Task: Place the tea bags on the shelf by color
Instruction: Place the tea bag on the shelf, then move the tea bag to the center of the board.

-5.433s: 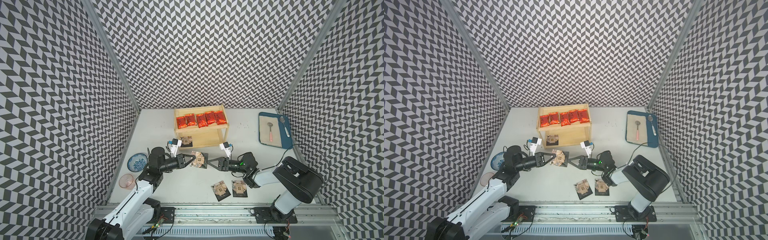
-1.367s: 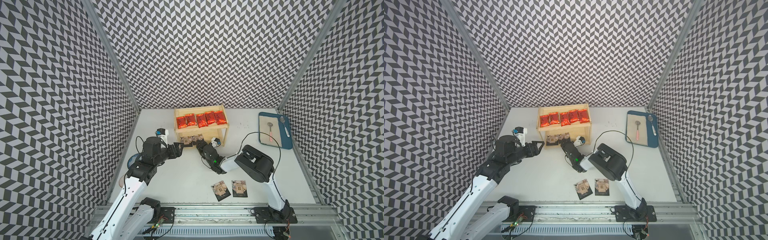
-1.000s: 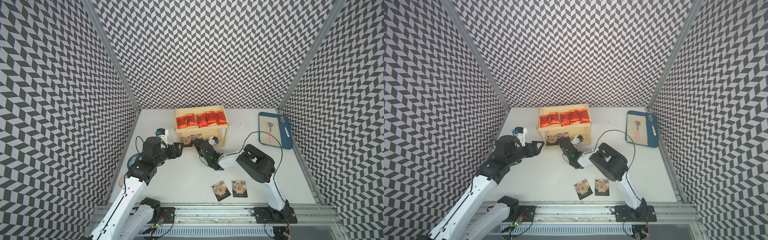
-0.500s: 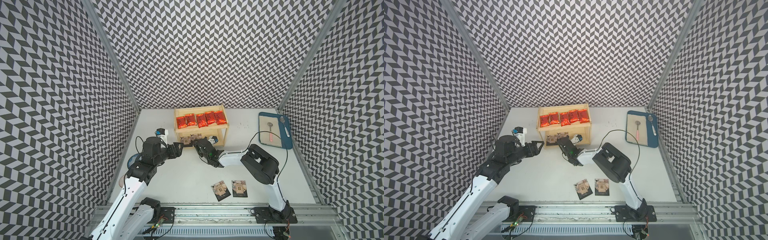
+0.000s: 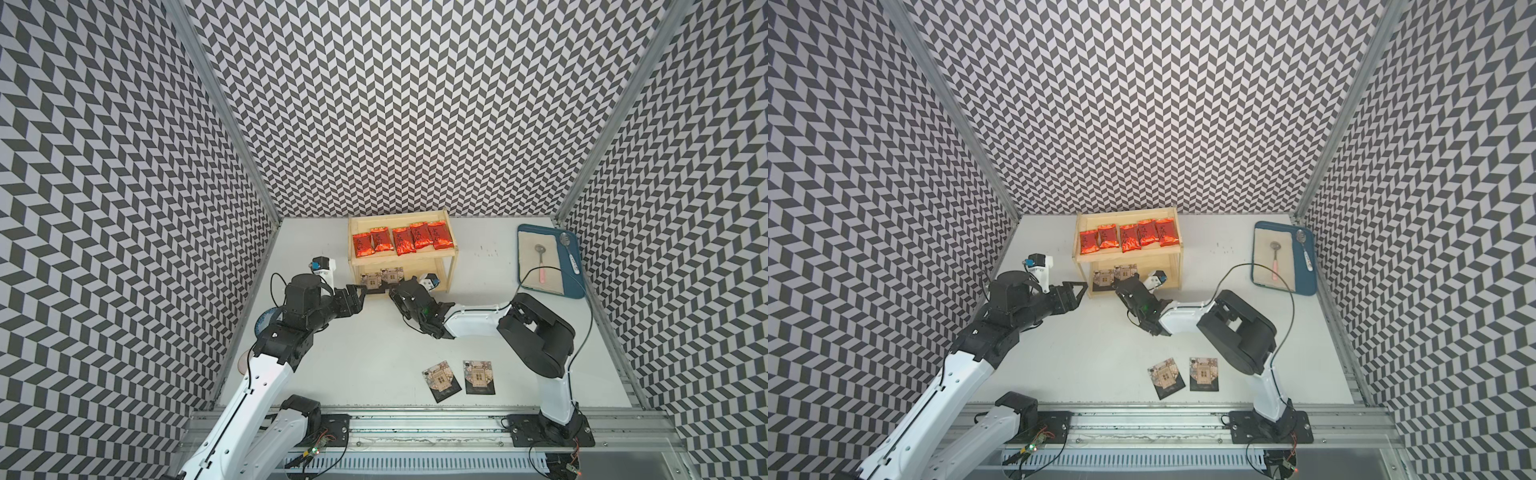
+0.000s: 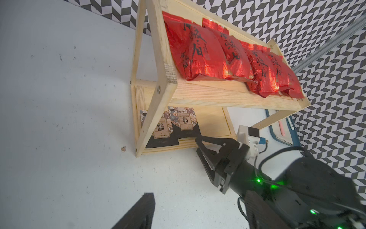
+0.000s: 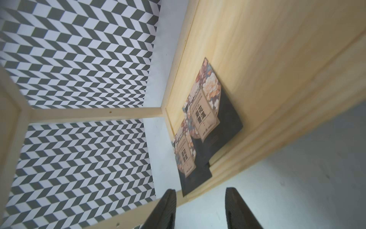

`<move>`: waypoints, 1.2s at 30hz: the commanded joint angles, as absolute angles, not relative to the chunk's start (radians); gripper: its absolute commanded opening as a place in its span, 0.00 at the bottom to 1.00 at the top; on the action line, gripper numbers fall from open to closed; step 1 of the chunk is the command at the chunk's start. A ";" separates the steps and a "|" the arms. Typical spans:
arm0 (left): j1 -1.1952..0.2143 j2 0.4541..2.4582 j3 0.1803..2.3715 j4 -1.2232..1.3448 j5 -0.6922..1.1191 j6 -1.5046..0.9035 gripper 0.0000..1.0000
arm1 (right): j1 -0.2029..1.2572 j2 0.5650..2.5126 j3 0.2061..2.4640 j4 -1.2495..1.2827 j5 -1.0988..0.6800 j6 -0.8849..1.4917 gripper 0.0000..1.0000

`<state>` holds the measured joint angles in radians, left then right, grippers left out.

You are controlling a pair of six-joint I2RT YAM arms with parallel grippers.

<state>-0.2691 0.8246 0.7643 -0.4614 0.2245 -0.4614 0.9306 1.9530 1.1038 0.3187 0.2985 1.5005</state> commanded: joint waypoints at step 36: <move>-0.601 1.000 0.469 -0.115 0.380 -0.635 0.75 | 1.380 0.976 0.240 -0.006 0.309 0.804 0.26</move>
